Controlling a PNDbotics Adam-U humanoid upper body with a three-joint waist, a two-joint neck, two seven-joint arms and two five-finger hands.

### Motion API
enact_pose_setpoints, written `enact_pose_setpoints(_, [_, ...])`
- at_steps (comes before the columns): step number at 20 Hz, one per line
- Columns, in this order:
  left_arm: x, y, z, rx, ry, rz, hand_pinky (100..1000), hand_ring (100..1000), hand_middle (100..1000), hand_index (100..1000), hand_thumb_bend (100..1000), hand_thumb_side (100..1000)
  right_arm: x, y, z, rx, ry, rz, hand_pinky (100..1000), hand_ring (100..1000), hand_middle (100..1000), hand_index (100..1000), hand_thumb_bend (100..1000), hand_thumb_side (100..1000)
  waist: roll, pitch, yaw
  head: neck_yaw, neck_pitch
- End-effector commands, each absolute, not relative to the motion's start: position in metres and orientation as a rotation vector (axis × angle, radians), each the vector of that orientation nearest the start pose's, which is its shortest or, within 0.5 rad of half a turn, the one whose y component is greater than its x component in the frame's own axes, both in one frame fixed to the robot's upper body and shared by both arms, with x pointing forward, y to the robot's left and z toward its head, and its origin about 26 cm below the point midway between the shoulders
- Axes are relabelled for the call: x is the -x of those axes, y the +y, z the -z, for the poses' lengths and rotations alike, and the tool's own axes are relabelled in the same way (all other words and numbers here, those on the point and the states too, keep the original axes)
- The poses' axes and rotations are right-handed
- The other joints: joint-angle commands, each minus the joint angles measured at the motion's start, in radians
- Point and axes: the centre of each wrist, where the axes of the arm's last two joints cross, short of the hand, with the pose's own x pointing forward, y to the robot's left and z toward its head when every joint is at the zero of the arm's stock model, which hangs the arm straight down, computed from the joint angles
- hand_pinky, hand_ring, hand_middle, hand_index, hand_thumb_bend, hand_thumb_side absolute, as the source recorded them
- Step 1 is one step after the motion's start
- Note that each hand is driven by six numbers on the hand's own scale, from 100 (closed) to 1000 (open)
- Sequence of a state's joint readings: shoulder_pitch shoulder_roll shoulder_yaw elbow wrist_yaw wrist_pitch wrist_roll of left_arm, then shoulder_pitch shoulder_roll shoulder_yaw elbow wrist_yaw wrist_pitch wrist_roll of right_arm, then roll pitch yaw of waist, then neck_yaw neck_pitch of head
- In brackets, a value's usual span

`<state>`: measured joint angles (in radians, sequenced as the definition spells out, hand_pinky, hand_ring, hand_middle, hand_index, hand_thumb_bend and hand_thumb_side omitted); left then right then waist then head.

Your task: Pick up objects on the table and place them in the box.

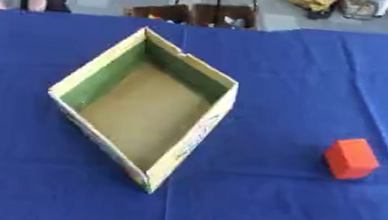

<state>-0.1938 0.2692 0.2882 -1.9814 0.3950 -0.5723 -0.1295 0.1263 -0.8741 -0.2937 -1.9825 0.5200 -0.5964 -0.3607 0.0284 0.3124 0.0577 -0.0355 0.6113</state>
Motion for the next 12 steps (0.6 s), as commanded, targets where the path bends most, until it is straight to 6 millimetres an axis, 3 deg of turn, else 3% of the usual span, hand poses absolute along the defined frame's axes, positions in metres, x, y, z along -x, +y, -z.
enact_pose_setpoints(1, [-0.278, 0.340, -0.190, 0.011, 3.454, -0.083, 552, 716, 820, 914, 100, 988, -0.238, -0.414, -0.236, -1.411, 2.601, 1.588, 792, 826, 843, 898, 329, 956, -0.020, -0.034, -0.003, 0.009, 0.001])
enact_pose_setpoints(12, [-0.278, 0.339, -0.191, 0.010, 3.458, -0.099, 552, 716, 820, 914, 100, 987, -0.244, -0.404, -0.244, -1.387, 2.183, 2.153, 786, 847, 867, 911, 381, 880, -0.024, -0.034, -0.006, 0.005, -0.007])
